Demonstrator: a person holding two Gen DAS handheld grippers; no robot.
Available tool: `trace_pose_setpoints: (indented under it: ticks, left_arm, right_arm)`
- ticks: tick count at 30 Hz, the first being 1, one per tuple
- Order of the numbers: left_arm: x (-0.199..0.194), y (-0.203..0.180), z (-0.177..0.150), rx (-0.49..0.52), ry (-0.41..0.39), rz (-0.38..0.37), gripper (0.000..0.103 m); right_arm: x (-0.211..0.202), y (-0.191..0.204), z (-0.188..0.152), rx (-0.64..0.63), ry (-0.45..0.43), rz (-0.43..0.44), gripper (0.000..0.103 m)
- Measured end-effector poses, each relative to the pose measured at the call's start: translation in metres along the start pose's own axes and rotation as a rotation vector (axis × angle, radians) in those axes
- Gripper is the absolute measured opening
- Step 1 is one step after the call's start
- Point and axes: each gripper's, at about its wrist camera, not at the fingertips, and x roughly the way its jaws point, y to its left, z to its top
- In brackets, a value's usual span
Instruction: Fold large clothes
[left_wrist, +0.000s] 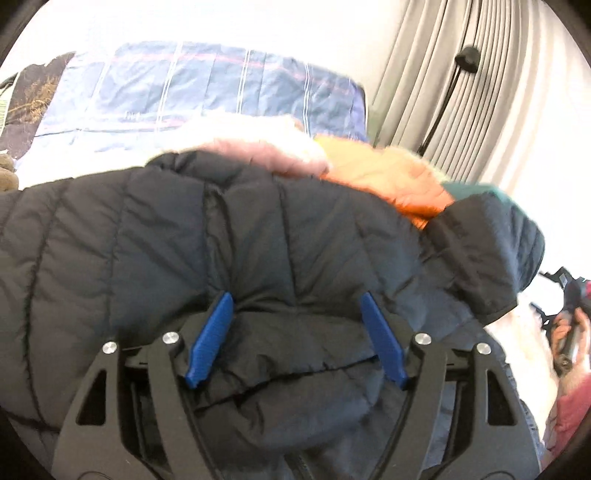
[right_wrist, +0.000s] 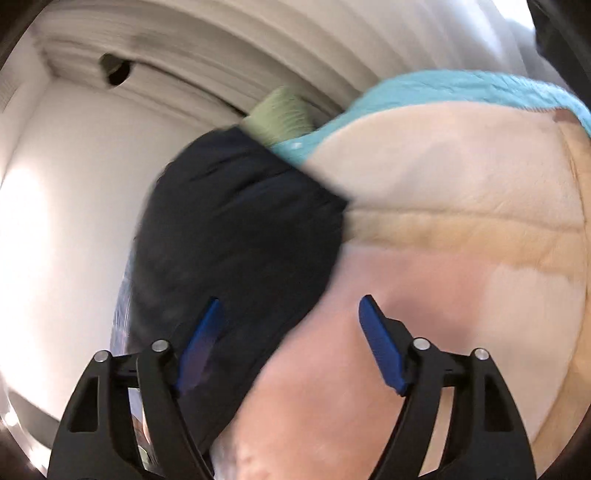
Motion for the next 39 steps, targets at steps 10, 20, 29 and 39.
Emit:
trace_pose_setpoints:
  ticks: [10,20,29,39]
  left_arm:
    - [-0.017,0.009,0.001,-0.066,-0.043,-0.010,0.072]
    - [-0.036,0.031,0.010,-0.177,-0.100,-0.044,0.072]
    - [-0.066,0.060,0.011,-0.237,-0.160,-0.129,0.076]
    - [-0.042,0.080,0.005,-0.386,-0.045,-0.360,0.090]
  right_arm:
    - [0.037,0.016,0.020,-0.011,0.022,0.125,0.026]
    - [-0.022,0.180,-0.042,-0.350,0.112,0.511,0.004]
    - [0.015,0.324,-0.269,-0.868,0.518,0.641,0.004]
    - [0.048,0.286,-0.420,-1.180,0.754,0.417,0.030]
